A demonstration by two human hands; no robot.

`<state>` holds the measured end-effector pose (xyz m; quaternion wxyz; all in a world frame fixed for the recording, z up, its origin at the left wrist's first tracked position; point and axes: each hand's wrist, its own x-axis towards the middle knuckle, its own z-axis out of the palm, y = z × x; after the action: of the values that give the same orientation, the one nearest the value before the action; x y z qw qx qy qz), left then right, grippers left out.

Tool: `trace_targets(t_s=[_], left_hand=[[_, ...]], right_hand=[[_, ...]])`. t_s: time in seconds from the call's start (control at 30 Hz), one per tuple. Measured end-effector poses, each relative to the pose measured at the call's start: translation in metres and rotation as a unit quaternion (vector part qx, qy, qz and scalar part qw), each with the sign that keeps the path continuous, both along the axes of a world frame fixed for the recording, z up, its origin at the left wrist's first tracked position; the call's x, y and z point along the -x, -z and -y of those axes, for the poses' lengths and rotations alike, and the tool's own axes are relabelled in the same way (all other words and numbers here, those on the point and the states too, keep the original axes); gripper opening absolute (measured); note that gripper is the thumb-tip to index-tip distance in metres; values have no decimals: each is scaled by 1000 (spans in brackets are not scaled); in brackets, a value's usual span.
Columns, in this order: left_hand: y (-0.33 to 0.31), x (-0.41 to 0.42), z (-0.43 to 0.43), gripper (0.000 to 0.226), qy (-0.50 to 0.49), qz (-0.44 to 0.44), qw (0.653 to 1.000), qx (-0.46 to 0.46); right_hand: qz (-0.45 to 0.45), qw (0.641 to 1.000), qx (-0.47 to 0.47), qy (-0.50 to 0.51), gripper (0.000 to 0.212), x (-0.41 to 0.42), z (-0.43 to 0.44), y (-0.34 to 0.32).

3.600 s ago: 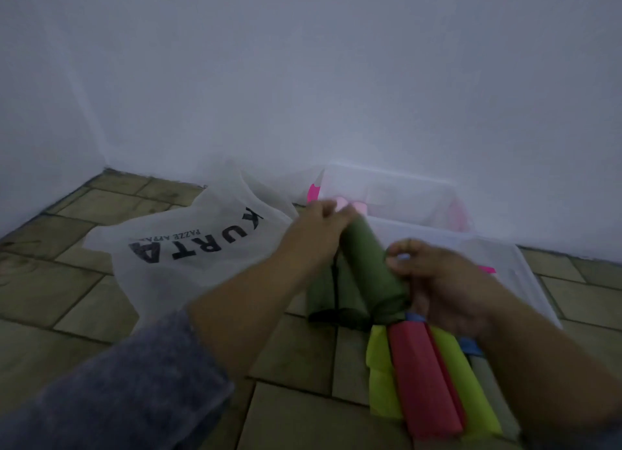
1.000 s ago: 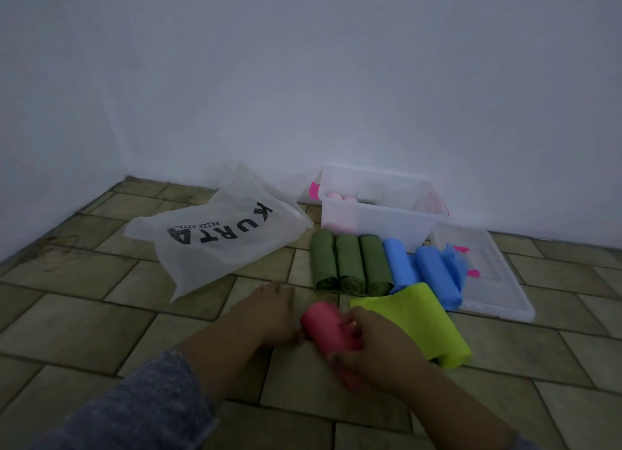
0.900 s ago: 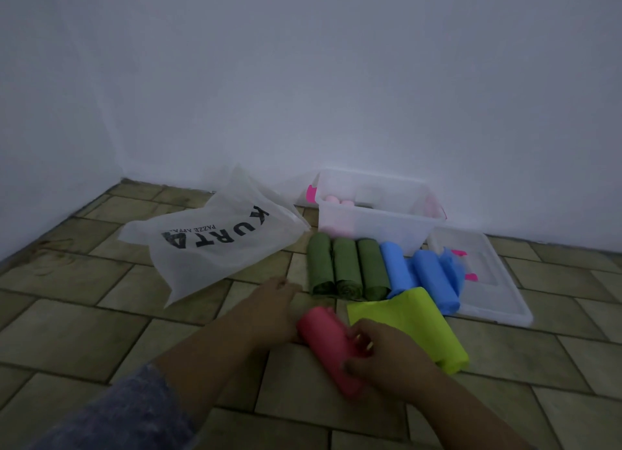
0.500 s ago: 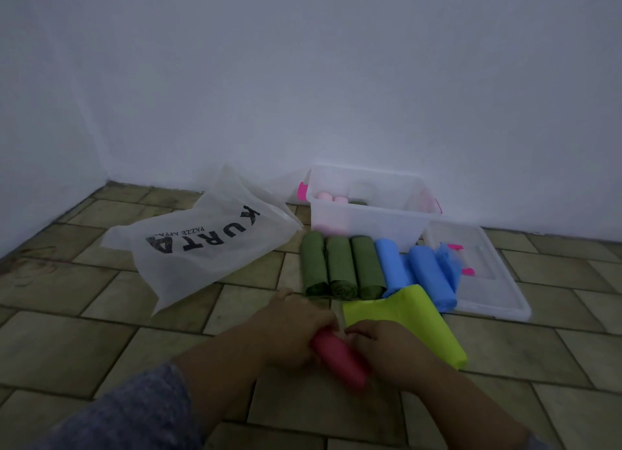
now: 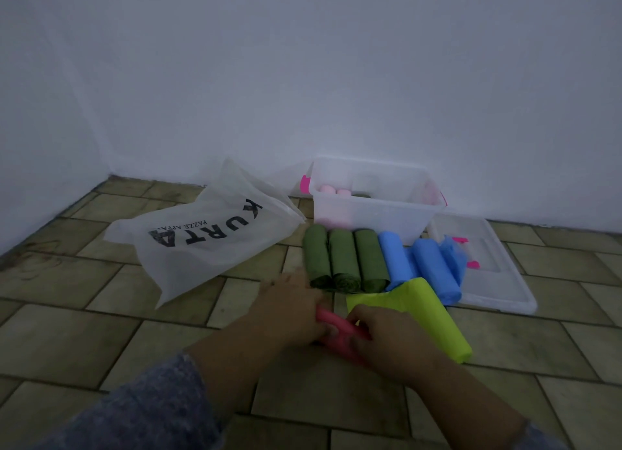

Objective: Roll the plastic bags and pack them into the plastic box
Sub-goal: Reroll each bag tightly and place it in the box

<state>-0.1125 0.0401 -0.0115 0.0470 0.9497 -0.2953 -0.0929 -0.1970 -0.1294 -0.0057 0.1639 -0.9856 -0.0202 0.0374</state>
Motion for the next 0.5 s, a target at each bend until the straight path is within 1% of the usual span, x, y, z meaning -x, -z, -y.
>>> trace_targets(t_s=[0.03, 0.1, 0.13, 0.2, 0.23, 0.27, 0.37, 0.4, 0.43, 0.47, 0.5], left_hand=[[0, 4, 0, 66, -54, -18, 998, 31], [1, 12, 2, 72, -138, -110, 979, 105], [2, 15, 4, 70, -167, -162, 962, 140], [5, 21, 10, 61, -226, -238, 915, 233], [7, 23, 12, 55, -249, -253, 892, 280], [8, 25, 14, 48, -263, -253, 877, 314], [12, 31, 17, 24, -277, -221, 856, 377], [12, 33, 17, 20, -281, -221, 840, 409], [12, 34, 18, 19, -289, -231, 816, 444], [11, 35, 19, 19, -297, -253, 785, 481], [9, 35, 20, 19, -304, -281, 748, 519]], right_hand=[[-6, 1000, -9, 6, 28, -1, 1, 0], [-28, 999, -27, 17, 26, -2, 1, -1], [-40, 998, -36, 21, 26, -2, 0, -1], [-59, 996, -68, 25, 23, -1, -1, 0], [-63, 994, -90, 27, 21, 0, -2, 1], [-66, 991, -111, 28, 18, 1, -3, 2], [-73, 983, -166, 25, 12, 7, -7, 5], [-79, 978, -193, 24, 10, 9, -8, 6], [-86, 970, -226, 28, 9, 11, -9, 7], [-96, 957, -270, 38, 9, 13, -9, 7], [-109, 935, -331, 55, 8, 14, -9, 6]])
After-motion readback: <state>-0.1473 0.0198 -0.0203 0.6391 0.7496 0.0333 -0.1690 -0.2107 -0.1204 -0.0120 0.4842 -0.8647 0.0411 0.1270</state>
